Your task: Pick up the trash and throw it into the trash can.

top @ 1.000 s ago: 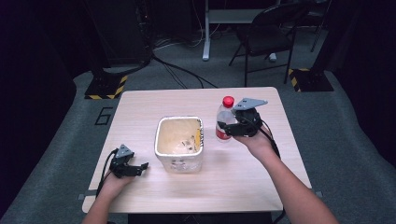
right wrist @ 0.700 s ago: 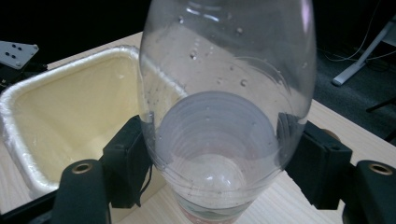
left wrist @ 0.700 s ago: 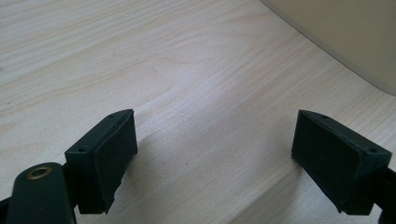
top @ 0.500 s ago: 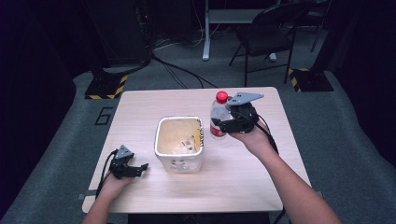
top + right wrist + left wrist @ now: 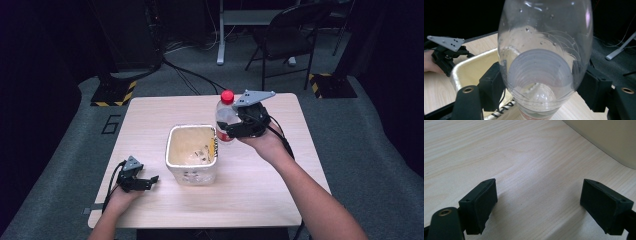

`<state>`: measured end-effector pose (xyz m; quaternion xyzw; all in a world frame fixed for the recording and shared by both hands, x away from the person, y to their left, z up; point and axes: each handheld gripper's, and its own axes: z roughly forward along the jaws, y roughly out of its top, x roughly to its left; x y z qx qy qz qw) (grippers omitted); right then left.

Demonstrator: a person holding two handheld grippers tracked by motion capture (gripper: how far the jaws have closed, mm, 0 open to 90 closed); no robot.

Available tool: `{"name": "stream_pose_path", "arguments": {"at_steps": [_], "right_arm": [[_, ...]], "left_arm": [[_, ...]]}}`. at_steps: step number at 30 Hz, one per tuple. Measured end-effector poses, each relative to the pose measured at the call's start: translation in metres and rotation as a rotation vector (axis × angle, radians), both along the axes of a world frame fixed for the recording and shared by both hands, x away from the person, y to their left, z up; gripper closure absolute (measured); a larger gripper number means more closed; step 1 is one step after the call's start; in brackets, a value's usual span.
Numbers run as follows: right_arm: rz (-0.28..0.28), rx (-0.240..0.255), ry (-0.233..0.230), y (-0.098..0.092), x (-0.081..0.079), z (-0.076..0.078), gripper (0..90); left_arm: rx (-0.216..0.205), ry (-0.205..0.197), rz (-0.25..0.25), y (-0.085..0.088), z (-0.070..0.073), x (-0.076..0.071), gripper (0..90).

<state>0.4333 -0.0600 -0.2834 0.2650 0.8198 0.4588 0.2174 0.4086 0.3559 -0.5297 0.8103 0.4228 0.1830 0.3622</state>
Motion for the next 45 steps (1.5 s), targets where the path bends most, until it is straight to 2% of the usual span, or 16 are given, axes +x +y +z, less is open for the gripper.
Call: {"name": "stream_pose_path", "arguments": {"at_steps": [7, 27, 37, 45], "right_arm": [[0.027, 0.009, -0.014, 0.006, -0.003, 0.013, 28.7], [0.115, 0.023, 0.0, 0.043, -0.007, 0.01, 28.7], [0.147, 0.022, 0.011, 0.058, -0.008, -0.002, 28.7], [0.156, 0.02, 0.034, 0.065, -0.006, -0.023, 28.7]], "left_arm": [[0.0, 0.0, 0.001, 0.0, 0.0, 0.0, 14.0], [-0.001, -0.001, 0.001, 0.0, 0.0, 0.0, 13.9], [-0.002, 0.0, 0.003, 0.0, 0.0, 0.0, 13.9], [-0.001, 0.001, 0.002, 0.0, 0.0, 0.0, 13.9]]}}
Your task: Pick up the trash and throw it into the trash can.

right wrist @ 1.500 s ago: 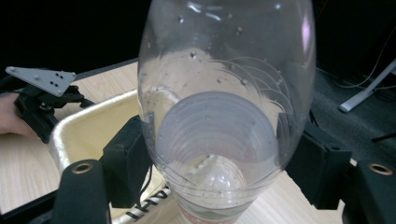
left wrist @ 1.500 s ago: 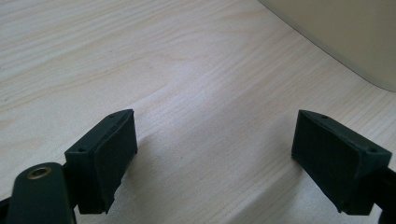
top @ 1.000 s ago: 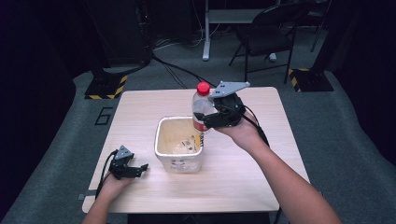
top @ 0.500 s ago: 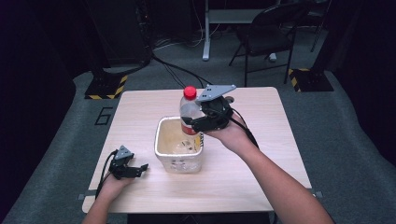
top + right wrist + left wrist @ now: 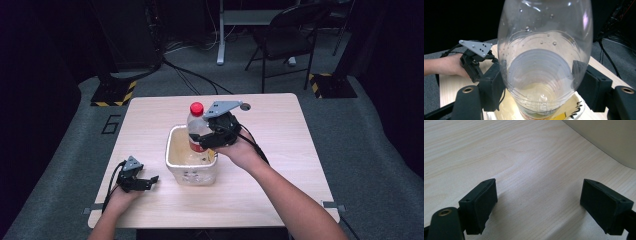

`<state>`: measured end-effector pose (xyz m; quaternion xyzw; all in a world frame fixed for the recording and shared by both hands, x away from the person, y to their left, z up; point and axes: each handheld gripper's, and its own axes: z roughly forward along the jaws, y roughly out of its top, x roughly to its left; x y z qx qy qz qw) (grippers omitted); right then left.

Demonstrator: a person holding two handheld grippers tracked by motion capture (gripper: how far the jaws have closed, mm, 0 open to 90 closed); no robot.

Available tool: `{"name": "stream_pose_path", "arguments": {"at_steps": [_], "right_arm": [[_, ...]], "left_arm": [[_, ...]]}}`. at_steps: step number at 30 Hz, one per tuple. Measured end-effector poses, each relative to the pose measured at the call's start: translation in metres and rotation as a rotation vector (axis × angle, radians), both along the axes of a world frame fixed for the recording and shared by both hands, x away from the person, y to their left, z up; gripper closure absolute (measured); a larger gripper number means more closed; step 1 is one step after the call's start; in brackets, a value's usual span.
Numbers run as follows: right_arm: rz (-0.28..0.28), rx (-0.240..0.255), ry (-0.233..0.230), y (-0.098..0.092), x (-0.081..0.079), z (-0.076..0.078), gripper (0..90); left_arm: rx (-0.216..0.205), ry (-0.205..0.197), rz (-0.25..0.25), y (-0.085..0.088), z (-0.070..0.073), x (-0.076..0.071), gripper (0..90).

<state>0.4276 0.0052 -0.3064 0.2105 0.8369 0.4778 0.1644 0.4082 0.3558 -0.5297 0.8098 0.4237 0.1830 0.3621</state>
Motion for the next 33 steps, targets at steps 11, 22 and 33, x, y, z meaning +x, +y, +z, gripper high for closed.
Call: {"name": "stream_pose_path", "arguments": {"at_steps": [11, 22, 33], "right_arm": [[-0.002, -0.029, 0.032, 0.008, 0.004, -0.031, 28.7], [-0.012, -0.058, 0.053, 0.015, 0.008, -0.058, 28.7], [-0.026, -0.073, 0.084, 0.02, 0.012, -0.079, 28.6]], "left_arm": [[0.0, 0.0, -0.001, 0.0, 0.0, 0.0, 13.9], [0.0, 0.0, -0.001, 0.0, 0.0, 0.0, 13.9], [0.003, 0.001, -0.004, 0.0, 0.0, 0.0, 13.9]]}}
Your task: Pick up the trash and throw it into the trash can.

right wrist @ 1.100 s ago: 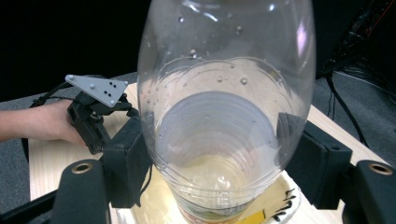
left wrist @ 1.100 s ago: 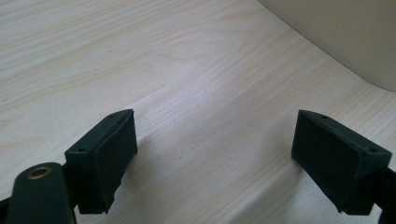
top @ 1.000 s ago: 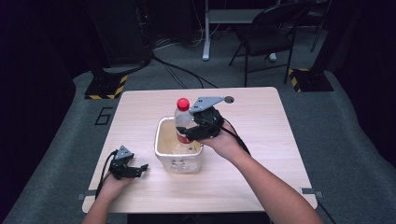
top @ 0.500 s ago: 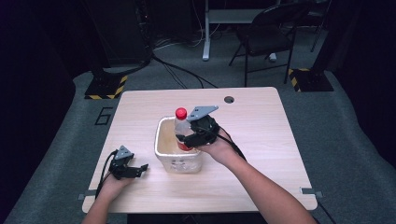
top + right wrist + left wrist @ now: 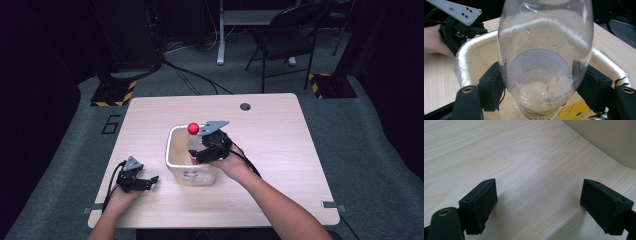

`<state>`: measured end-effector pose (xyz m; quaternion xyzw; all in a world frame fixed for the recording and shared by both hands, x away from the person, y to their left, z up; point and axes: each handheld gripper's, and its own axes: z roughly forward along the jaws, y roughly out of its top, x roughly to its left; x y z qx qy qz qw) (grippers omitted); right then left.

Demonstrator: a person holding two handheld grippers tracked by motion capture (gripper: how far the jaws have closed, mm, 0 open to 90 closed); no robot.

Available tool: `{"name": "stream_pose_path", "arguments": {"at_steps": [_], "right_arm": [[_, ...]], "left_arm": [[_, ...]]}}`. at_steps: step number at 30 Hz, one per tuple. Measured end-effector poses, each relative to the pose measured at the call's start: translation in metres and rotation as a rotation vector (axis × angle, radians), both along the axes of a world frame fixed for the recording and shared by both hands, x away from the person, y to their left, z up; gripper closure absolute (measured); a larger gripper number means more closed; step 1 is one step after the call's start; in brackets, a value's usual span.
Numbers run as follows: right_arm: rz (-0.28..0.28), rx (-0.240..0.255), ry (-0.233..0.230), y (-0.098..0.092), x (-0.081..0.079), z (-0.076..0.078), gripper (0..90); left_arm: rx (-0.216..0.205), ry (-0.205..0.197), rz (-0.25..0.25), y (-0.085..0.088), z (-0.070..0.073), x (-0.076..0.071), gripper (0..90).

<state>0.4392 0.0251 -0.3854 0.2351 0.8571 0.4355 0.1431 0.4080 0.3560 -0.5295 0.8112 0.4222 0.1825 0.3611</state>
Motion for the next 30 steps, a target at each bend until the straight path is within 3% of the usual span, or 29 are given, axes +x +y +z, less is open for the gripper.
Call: {"name": "stream_pose_path", "arguments": {"at_steps": [15, 30], "right_arm": [[-0.015, -0.026, 0.036, 0.005, 0.003, -0.017, 28.0], [-0.034, -0.004, 0.015, -0.001, -0.002, -0.011, 18.2]], "left_arm": [[0.001, 0.002, -0.003, 0.0, 0.0, 0.0, 13.9], [0.0, 0.002, -0.004, 0.0, 0.0, -0.001, 13.9]]}}
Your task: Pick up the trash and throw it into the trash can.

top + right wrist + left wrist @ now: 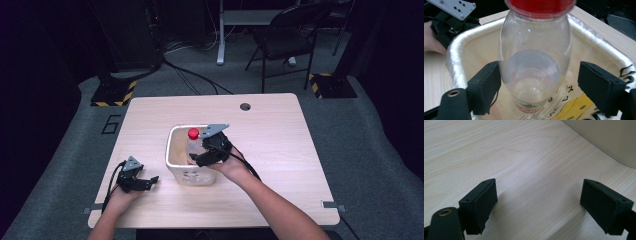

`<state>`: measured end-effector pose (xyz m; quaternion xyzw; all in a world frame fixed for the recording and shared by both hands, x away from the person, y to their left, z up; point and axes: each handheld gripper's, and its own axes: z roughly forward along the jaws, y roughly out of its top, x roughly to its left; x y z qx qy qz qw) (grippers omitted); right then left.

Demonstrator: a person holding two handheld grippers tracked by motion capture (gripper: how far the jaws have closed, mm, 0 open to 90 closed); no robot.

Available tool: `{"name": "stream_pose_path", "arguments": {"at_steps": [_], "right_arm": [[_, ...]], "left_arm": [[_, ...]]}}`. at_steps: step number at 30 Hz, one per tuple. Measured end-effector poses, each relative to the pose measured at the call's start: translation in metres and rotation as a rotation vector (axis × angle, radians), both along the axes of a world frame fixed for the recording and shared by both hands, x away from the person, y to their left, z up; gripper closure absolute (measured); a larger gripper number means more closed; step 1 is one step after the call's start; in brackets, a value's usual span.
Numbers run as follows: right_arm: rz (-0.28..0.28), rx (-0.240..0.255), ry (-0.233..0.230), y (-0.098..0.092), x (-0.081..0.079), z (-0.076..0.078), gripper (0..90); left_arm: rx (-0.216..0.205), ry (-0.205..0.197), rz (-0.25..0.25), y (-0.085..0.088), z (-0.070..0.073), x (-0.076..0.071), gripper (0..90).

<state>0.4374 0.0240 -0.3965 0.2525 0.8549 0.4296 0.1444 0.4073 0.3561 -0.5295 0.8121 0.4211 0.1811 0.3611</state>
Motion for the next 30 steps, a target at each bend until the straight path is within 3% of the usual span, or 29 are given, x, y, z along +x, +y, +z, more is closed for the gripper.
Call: {"name": "stream_pose_path", "arguments": {"at_steps": [14, 30], "right_arm": [[-0.011, 0.033, -0.031, -0.028, -0.011, 0.015, 17.8], [-0.149, 0.082, -0.056, -0.097, -0.009, 0.026, 21.4]], "left_arm": [[-0.001, 0.001, 0.001, 0.0, 0.0, 0.0, 13.9], [-0.002, -0.001, 0.001, 0.0, 0.0, 0.0, 13.9]]}}
